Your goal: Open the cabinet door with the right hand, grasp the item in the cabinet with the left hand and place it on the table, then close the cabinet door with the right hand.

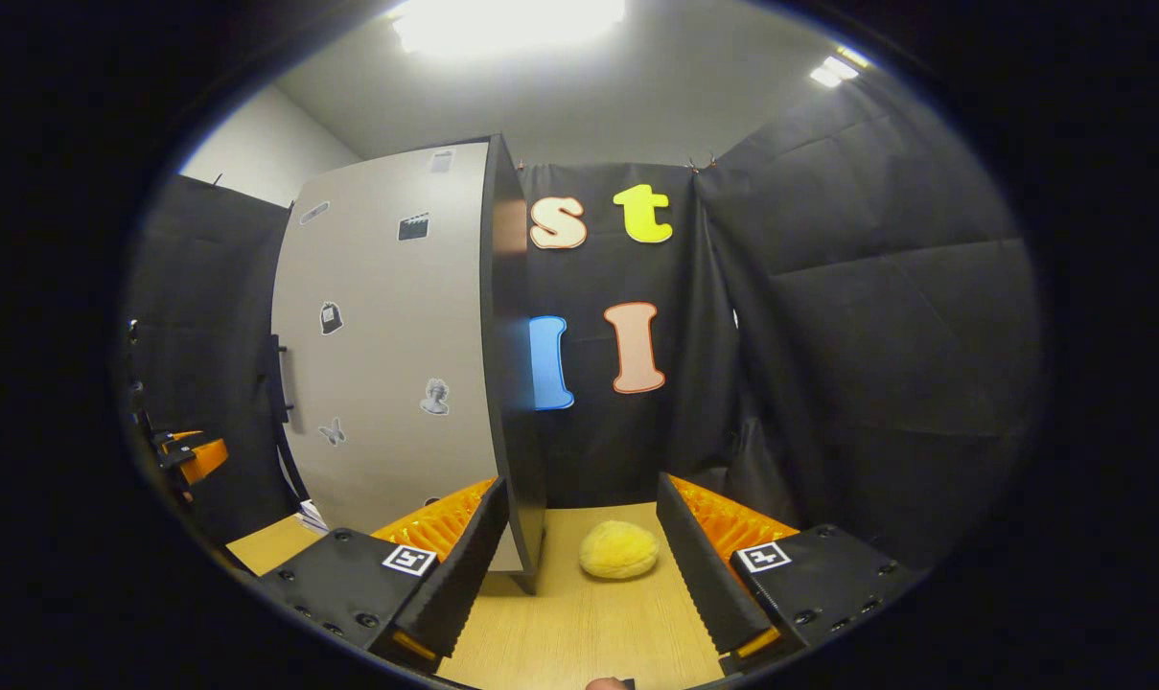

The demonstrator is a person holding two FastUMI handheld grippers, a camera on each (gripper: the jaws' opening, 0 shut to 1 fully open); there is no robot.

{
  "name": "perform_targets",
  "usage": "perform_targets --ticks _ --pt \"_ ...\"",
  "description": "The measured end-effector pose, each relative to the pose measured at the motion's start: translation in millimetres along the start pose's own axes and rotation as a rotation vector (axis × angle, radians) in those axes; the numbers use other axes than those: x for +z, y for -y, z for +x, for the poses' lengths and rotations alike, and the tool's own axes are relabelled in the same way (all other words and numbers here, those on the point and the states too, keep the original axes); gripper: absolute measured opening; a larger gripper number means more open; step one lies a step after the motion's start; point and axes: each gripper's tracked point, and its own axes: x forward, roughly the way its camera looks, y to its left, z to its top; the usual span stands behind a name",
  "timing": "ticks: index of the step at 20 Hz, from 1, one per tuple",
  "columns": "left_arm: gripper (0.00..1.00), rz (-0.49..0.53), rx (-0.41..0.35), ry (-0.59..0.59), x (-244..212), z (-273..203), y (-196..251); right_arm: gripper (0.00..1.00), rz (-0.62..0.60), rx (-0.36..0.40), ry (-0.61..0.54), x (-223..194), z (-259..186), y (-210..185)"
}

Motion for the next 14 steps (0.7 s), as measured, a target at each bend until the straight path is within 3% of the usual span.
perform_targets --ticks 14 --pt "0.82 0.0 0.009 -0.001 -1.1 -1.8 -4.4 0.98 -0.014 0.039 -0.002 -0.5 -3.9 -14.4"
